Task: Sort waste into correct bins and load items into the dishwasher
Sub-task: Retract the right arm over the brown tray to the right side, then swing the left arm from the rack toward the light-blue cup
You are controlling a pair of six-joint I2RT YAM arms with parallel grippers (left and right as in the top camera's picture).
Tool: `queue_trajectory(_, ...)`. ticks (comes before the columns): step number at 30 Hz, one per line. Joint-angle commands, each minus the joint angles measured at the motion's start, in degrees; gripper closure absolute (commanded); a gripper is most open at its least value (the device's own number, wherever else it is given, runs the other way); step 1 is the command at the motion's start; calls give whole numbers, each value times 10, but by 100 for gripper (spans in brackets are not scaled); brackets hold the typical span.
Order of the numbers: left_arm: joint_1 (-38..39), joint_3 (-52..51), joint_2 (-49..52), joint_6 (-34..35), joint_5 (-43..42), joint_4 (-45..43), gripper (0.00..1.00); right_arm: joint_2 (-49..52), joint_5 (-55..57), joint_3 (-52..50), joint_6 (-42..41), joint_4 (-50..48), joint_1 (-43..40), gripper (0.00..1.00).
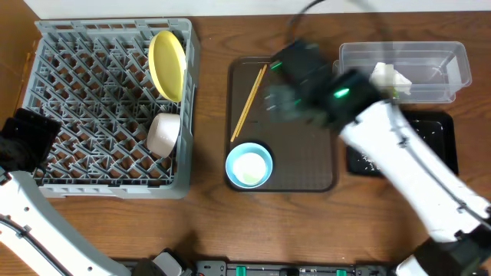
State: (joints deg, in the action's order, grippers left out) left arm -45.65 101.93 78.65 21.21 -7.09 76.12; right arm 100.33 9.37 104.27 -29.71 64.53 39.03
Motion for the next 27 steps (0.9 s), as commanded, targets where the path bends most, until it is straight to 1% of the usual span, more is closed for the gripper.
queue_trajectory(1,-3,3,2,5,3,2,9,-19,14,4,-4,43,-100,1)
queue_trajectory(5,-3,3,2,5,3,2,9,-16,13,2,-4,89,-184,1)
queue_trajectory(11,-3,3,2,6,3,-3,9,-16,13,1,-4,101,-249,1)
queue_trajectory(13,-3,3,2,33,-27,-12,9,-16,13,1,-4,100,-260,1)
queue_trajectory(14,-2,3,2,45,-74,4,9,-16,13,1,-4,100,-264,1)
queue_trajectory(16,-2,3,2,46,-126,14,9,-16,13,1,-4,100,-267,1)
queue_trajectory(20,-2,3,2,46,-140,18,9,-16,13,1,-5,100,-266,1)
queue_trajectory(21,-2,3,2,44,-176,43,9,-16,13,1,-4,100,-266,1)
queue_trajectory(22,-2,3,2,28,-216,63,9,-16,13,1,-4,100,-266,1)
queue_trajectory(24,8,3,2,-43,-297,90,9,-16,13,1,-4,100,-266,1)
queue_trajectory(26,43,3,2,-165,-393,142,10,-16,13,1,-4,100,-266,1)
queue_trajectory(27,61,3,2,-191,-404,163,10,-16,13,1,-4,100,-266,1)
